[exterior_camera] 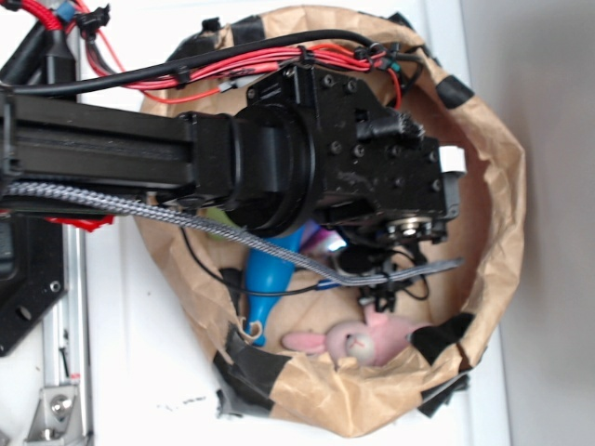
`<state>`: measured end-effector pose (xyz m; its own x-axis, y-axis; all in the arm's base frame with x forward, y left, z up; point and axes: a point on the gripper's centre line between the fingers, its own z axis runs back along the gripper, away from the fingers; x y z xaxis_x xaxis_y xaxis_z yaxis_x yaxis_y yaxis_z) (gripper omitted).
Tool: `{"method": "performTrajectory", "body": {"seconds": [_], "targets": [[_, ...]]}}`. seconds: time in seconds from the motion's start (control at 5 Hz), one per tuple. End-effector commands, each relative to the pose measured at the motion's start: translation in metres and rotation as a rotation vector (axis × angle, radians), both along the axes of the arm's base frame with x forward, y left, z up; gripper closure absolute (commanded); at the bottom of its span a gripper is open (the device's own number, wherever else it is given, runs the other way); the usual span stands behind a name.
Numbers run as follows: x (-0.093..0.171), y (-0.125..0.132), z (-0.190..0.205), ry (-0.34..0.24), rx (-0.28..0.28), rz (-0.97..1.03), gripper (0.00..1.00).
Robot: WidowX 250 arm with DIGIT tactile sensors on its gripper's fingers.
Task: Grab the wood chip.
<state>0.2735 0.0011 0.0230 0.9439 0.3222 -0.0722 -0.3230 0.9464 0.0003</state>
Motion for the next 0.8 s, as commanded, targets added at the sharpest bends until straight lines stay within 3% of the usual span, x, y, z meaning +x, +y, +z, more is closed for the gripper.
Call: {"method": "performTrajectory", "body": {"seconds": [0.0,0.2,0.4,0.6], "targets": [[-0.012,0.021,0.024,-0.047,0.009,-0.04,1.0],[0.003,0.023,0.06,-0.102,0.023,-0.132,1.0],[0.022,0.016,0.095,-0.218,-0.024,-0.248,1.0],[0.029,0.015,0.117,-0.254,0.026,-0.236,1.0]]}}
